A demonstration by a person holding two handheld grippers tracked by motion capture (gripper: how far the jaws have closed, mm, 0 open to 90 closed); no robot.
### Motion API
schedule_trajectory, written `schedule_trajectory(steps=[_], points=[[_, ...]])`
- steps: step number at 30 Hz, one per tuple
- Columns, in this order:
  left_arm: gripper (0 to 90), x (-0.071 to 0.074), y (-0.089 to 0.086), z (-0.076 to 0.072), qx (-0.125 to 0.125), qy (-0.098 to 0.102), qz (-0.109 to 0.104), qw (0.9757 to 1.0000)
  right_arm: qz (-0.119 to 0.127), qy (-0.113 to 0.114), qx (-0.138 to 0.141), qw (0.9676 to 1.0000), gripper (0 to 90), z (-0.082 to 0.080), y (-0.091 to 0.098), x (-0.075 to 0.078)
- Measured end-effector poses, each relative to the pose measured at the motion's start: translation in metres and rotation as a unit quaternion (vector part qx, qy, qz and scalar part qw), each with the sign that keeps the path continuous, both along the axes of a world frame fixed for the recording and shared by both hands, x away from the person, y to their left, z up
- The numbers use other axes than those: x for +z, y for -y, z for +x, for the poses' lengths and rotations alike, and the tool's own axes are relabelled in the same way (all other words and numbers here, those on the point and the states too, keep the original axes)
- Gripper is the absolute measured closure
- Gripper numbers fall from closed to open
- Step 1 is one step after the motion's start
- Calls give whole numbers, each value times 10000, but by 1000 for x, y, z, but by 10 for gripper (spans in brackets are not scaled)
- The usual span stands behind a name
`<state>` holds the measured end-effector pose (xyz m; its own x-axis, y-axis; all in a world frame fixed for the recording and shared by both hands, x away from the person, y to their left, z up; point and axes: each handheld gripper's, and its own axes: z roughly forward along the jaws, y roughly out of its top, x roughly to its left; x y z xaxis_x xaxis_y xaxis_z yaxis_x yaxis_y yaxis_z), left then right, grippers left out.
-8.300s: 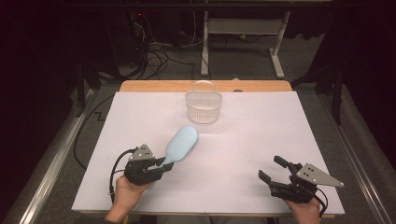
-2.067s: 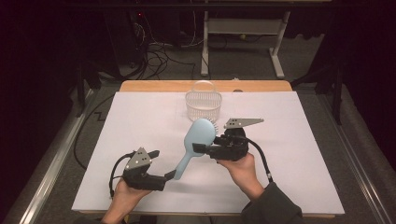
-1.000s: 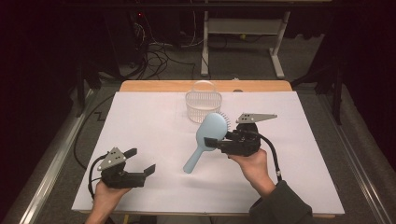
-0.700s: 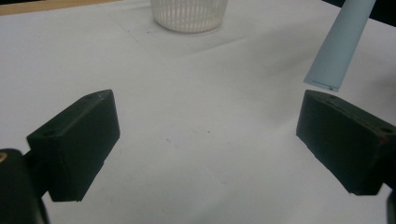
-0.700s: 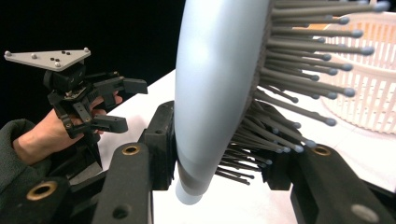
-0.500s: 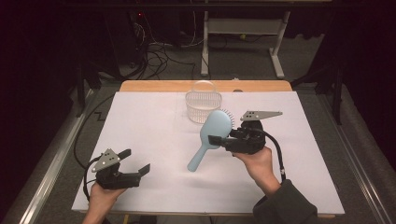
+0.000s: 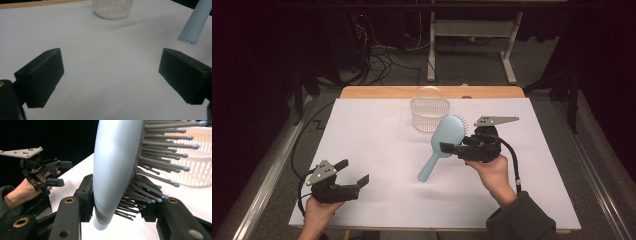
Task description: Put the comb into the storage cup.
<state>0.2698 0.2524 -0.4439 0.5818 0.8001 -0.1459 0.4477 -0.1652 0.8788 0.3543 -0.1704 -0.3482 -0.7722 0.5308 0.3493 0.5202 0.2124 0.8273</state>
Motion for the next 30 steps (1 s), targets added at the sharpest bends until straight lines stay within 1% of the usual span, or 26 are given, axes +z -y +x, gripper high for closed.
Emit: schedule_trajectory(steps=[6, 8, 12, 17, 20, 25, 30], points=[[54, -1, 0, 1, -12, -30, -11, 10000, -31, 12, -89, 10000, 551, 4, 6, 2], [54, -1, -1, 1, 1, -39, -52, 10000, -42, 10, -109, 9999, 551, 4, 7, 3], [54, 1, -2, 2, 61, 25, -111, 9999, -50, 4, -205, 9998, 551, 7, 10, 5], [54, 0, -2, 2, 41, 25, -95, 9999, -53, -6, -347, 9994, 552, 10, 15, 8], [54, 0, 0, 3, 2, 10, -56, 10000, -59, -13, -384, 9992, 552, 11, 17, 9], [54, -1, 2, 5, -22, -45, -52, 10000, -80, -42, -418, 9991, 551, 14, 18, 11], [55, -1, 3, 5, -48, -33, -40, 10000, -157, -34, -465, 9988, 551, 16, 21, 14]])
